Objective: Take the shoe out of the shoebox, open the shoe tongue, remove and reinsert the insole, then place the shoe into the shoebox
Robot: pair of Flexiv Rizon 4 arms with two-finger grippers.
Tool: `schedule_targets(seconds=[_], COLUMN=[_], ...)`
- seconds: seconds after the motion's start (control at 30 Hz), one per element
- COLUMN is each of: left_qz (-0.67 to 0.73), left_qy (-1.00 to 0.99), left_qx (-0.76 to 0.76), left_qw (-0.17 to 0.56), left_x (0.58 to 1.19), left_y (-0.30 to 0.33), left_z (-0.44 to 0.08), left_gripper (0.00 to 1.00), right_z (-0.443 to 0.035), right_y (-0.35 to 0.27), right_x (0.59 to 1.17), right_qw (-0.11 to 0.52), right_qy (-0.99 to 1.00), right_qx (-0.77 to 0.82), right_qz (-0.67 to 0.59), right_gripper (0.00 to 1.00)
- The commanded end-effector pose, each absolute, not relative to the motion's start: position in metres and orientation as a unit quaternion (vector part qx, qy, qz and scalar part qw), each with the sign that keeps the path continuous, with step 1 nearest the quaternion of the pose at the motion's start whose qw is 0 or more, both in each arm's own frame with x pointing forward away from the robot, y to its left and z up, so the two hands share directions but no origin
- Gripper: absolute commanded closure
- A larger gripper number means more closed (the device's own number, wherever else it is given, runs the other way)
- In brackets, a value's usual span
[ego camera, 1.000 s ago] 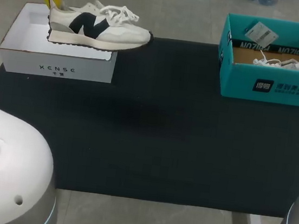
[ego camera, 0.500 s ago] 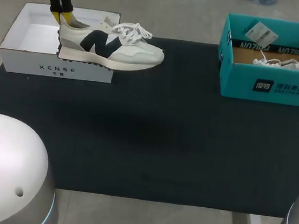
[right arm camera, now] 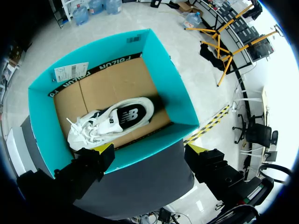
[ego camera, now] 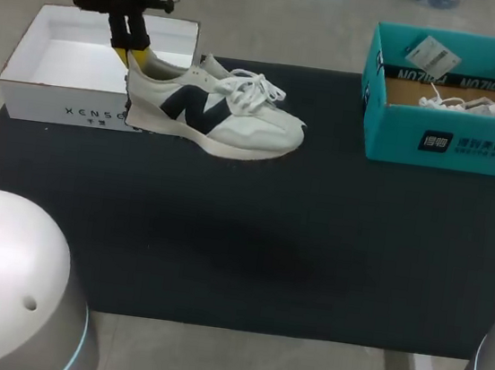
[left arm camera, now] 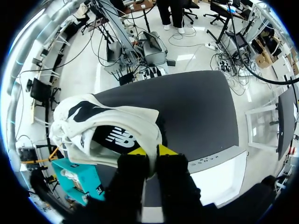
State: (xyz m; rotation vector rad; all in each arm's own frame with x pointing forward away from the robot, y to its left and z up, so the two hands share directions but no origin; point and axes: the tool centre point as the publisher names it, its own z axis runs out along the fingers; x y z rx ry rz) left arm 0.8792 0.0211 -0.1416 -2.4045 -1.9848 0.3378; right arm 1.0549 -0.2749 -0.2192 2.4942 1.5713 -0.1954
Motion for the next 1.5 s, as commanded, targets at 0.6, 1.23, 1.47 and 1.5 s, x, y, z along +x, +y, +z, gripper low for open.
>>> schedule_targets(seconds=[0.6, 1.23, 1.47, 1.5], left_qz=[-0.096, -0.079, -0.079, -0.079], left_qy=[-0.615, -0.614, -0.614, -0.614], left_qx=[-0.753, -0.765, -0.765, -0.765], left_qw=[-0.214, -0.180, -0.180, -0.180], left_x=[0.841, 0.825, 0.825, 0.825], left_y=[-0.045, -0.066, -0.066, -0.066], left_z=[-0.155, -0.157, -0.157, -0.157], left_gripper=[1.00, 1.00, 1.00, 1.00], right_z=[-0.219, -0.219, -0.219, -0.219], right_y=[-0.275, -0.275, -0.275, -0.275], right_x=[1.055, 1.055, 1.055, 1.055], right_qw=[0.093, 0.093, 0.093, 0.093], right_qy=[0.529, 0.529, 0.529, 0.529], right_qx=[0.841, 0.841, 0.841, 0.841], right_qz=[-0.066, -0.066, -0.066, -0.066], right_gripper=[0.00, 0.00, 0.00, 0.00])
